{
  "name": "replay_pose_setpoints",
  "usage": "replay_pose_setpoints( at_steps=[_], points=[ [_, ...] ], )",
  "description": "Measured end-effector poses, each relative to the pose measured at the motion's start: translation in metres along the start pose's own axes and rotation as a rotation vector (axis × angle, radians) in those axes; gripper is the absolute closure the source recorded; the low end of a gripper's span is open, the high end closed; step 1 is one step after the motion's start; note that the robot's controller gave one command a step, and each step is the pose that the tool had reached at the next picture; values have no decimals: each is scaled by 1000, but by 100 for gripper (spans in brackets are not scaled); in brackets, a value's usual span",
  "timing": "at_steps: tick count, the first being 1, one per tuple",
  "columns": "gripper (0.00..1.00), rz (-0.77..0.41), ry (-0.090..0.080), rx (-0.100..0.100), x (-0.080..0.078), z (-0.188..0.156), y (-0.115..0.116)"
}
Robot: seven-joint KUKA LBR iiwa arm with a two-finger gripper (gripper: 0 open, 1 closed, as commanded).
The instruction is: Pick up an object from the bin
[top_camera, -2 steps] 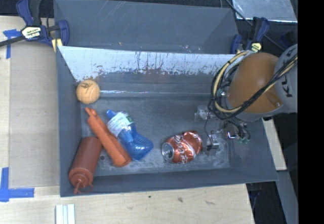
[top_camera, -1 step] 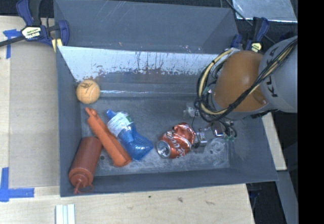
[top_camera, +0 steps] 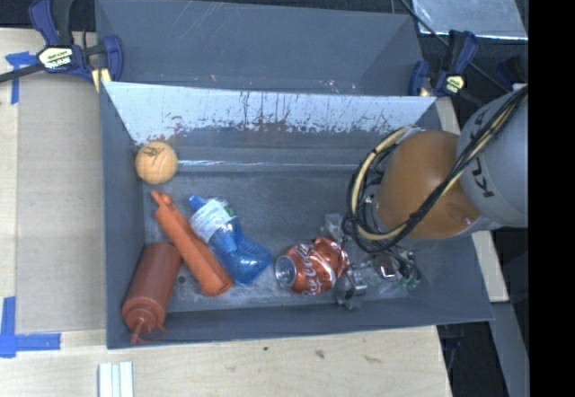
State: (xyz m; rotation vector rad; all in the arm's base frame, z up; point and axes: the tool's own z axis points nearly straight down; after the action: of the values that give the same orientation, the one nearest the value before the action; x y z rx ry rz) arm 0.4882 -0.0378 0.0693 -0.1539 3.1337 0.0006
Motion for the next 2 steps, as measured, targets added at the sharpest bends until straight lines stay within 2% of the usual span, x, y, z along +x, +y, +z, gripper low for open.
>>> replay_pose_setpoints(
  at_steps=[1,2],
  points=[
    [100,101,-18,3,-19,-1,42],
    [100,101,-18,3,-19,-1,42]
  ],
)
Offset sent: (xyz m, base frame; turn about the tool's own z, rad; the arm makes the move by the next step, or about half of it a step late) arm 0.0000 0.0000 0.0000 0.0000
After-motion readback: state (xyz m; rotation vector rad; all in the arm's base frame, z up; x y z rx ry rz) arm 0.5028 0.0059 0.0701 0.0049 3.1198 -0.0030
